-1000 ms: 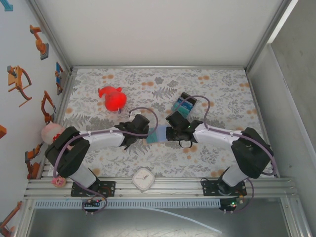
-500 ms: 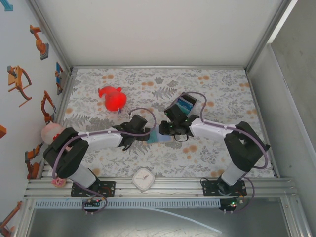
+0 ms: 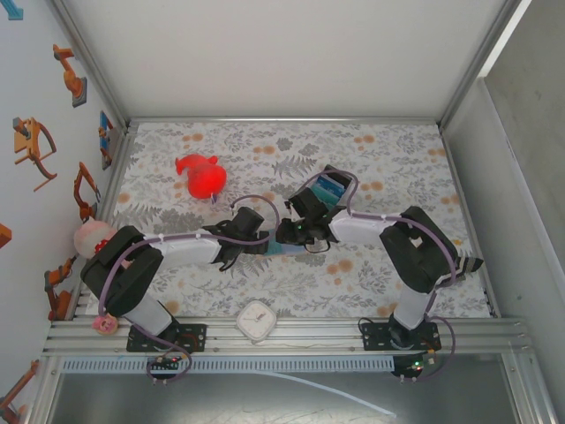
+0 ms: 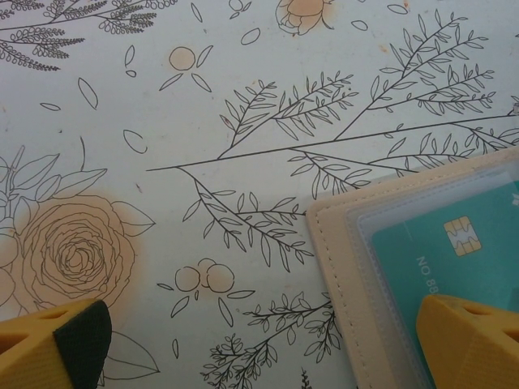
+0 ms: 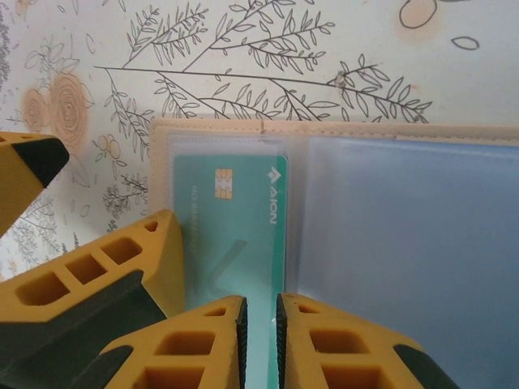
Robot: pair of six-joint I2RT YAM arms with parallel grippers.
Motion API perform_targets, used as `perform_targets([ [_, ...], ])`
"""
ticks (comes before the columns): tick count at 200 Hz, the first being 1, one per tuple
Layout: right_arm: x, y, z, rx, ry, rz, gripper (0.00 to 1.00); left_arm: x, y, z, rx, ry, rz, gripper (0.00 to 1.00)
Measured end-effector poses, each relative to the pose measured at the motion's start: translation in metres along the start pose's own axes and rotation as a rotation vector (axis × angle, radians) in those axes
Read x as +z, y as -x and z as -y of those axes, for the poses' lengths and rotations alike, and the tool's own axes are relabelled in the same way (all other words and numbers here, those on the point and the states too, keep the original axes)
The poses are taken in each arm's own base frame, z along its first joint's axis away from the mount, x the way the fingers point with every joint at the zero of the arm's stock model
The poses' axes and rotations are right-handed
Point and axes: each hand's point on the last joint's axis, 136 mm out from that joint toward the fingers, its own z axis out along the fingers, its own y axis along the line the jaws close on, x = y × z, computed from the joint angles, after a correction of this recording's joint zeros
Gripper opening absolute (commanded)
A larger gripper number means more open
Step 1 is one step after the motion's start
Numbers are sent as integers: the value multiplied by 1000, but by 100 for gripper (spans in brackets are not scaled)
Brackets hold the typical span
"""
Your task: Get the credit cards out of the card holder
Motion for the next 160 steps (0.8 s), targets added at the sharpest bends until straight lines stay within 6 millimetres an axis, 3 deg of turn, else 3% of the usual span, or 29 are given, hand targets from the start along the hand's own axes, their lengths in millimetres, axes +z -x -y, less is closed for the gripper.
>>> perform_targets([
  [42, 0, 10, -3, 34, 54, 22, 16, 0, 0, 0, 0, 0, 0, 97],
  [87, 14, 1, 8, 75, 68, -18, 15, 1, 0, 0, 0, 1, 0, 97],
  [160, 16, 1, 5, 97, 113, -15, 10, 1, 0, 0, -4, 7, 2, 97],
])
